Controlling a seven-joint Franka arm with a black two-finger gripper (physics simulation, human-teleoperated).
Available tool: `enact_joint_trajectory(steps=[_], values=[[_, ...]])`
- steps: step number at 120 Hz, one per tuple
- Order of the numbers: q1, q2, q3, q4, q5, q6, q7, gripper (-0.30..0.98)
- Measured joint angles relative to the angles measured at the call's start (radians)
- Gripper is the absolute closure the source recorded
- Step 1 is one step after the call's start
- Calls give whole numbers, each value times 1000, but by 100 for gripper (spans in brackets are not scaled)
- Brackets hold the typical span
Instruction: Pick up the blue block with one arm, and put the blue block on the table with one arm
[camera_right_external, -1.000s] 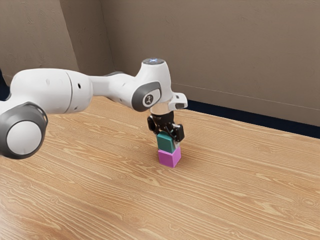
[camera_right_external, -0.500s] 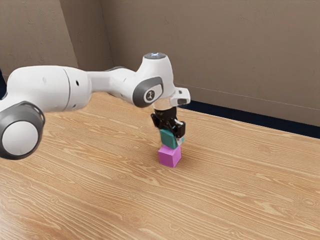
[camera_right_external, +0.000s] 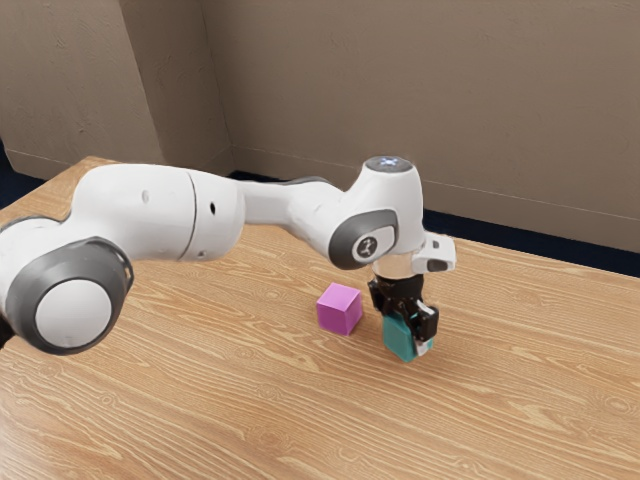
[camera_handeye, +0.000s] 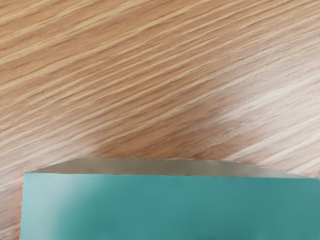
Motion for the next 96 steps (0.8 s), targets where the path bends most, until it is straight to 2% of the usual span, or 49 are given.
enact_joint_trajectory(steps=[12, 19, 36, 44, 53, 61, 78, 82, 89, 96], values=[[-4, 19, 0, 0, -1, 5, -8, 34], [-10, 21, 1, 0, -3, 8, -13, 25], [-16, 15, 1, 13, -6, 11, -23, 15], [-17, -25, -2, 16, -8, 9, -28, 11], [-14, -133, 0, 16, -11, -6, -32, 8], [-4, -287, 4, 15, -13, -56, -36, 6], [39, -655, -8, -6, -12, -344, -36, 3], [76, -691, -55, -8, -31, -411, -33, 2], [190, -709, -189, -5, -57, -496, -11, 2], [238, -715, -253, 1, -79, -558, 25, 1]])
